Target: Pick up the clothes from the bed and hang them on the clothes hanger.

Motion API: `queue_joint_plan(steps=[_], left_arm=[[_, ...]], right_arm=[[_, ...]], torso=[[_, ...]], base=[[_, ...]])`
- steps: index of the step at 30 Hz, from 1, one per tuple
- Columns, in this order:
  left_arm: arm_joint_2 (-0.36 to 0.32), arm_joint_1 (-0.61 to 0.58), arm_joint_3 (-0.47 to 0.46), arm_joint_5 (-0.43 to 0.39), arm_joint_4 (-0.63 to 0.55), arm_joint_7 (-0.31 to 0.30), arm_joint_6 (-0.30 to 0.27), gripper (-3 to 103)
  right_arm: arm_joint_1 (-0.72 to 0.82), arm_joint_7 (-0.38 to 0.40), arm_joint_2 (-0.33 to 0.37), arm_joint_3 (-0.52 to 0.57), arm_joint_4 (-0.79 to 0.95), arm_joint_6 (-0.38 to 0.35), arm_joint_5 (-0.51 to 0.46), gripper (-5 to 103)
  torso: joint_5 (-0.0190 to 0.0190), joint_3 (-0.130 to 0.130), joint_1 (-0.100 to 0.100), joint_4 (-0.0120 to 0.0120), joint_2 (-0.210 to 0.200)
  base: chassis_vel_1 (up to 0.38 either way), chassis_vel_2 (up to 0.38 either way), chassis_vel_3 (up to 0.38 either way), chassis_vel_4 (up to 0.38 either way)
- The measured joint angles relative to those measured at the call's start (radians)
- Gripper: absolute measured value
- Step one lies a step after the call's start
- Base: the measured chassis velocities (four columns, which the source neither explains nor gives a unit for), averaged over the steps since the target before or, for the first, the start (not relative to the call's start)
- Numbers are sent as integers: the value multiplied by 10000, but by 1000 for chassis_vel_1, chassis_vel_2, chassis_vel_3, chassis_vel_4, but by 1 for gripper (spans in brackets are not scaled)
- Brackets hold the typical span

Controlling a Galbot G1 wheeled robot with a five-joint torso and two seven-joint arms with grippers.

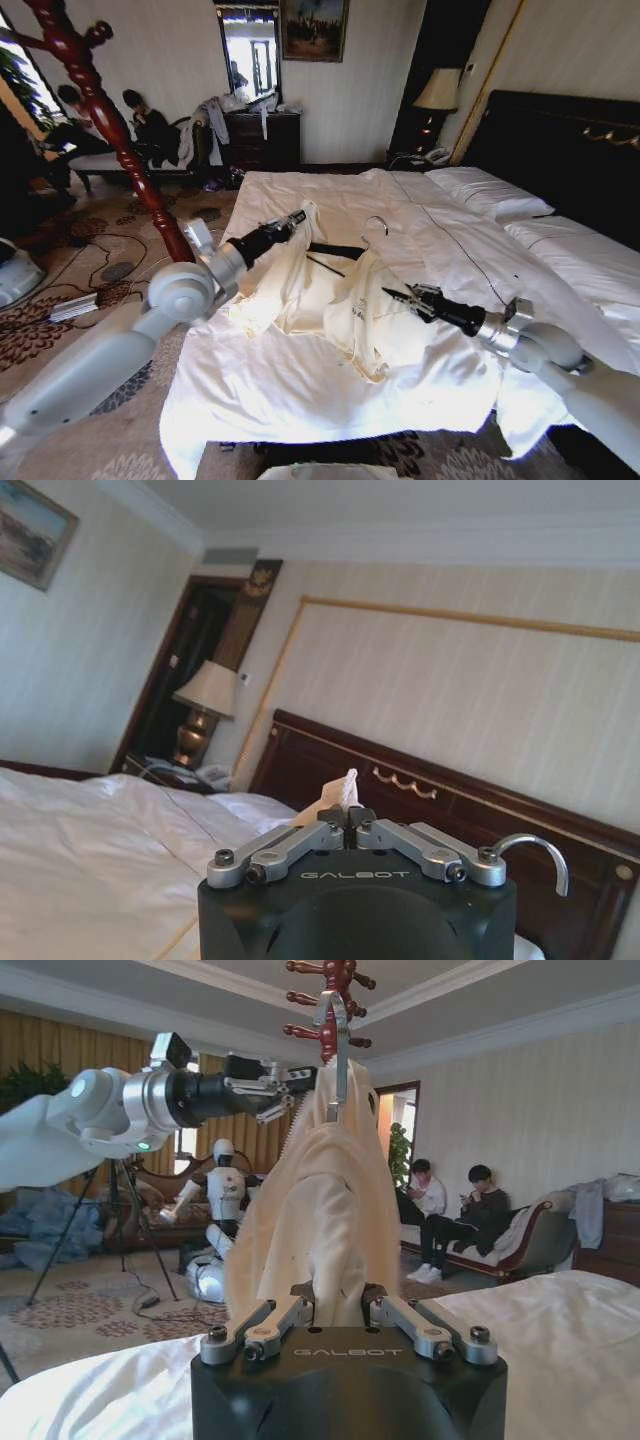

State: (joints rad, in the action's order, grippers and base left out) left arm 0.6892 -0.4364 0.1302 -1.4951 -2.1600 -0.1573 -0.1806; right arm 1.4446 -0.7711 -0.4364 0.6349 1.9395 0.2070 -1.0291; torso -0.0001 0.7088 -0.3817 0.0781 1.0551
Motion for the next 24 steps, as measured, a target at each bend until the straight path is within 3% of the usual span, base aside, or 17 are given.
queue_joint_plan(steps=[10, 24], left_arm=[[298, -11, 806, 424, -340, 114, -30, 0], [74, -574, 1560, 991, -935, 231, -66, 0]], right_arm=[[-386, 537, -255, -407, -457, -53, 409, 19], [-941, 543, -390, -689, -602, -16, 43, 19]], torso=[[3, 0, 0, 0, 0], [1, 0, 0, -3, 0]], base=[[0, 0, 0, 0], [0, 0, 0, 0]])
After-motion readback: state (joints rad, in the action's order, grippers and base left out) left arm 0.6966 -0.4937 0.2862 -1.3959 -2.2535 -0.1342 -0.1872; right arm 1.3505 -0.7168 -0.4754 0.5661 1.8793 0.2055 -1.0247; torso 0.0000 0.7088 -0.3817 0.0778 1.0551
